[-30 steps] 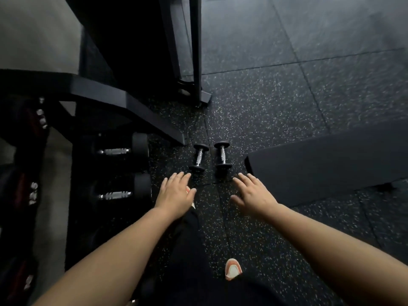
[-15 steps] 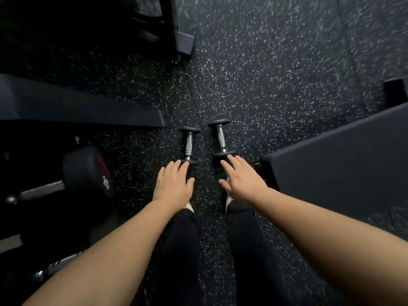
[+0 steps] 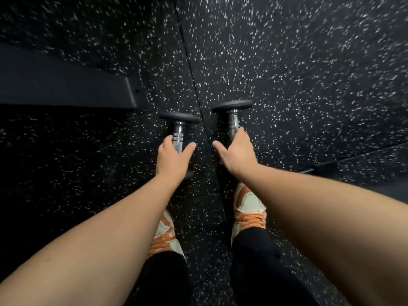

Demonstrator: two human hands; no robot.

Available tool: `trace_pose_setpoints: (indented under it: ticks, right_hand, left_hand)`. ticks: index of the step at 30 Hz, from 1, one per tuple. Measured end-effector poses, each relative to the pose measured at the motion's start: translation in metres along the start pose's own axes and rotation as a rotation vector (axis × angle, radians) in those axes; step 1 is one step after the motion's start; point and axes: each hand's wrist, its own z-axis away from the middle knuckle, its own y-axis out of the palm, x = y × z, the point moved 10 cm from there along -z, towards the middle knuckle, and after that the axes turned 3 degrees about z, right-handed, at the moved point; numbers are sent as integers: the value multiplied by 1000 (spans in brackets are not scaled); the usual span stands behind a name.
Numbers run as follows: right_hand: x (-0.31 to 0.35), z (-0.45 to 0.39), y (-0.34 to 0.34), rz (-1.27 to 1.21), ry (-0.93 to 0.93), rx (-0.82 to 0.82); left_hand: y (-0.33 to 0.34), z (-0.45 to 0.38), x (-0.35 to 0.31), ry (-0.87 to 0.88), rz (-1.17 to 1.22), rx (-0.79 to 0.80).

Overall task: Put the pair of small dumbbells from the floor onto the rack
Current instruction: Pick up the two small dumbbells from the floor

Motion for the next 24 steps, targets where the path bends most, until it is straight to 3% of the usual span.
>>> trace_pose_setpoints:
  ticks: [4,9,14,24]
  right_hand:
    - [-20,-43,13,-185,101,-44]
    - [-31,-72,19,-340,99,-65]
    - [-30,-81,17,-362,51,-105]
    - [-7,-39,-6,-349,16,-82]
  left_hand:
    - [23,-34,24,-147,255,-38]
    - [32,-49,34,-193,447,-20]
    - [36,-55,35,-203,474,6]
    - [12,-13,19,-282,587,-90]
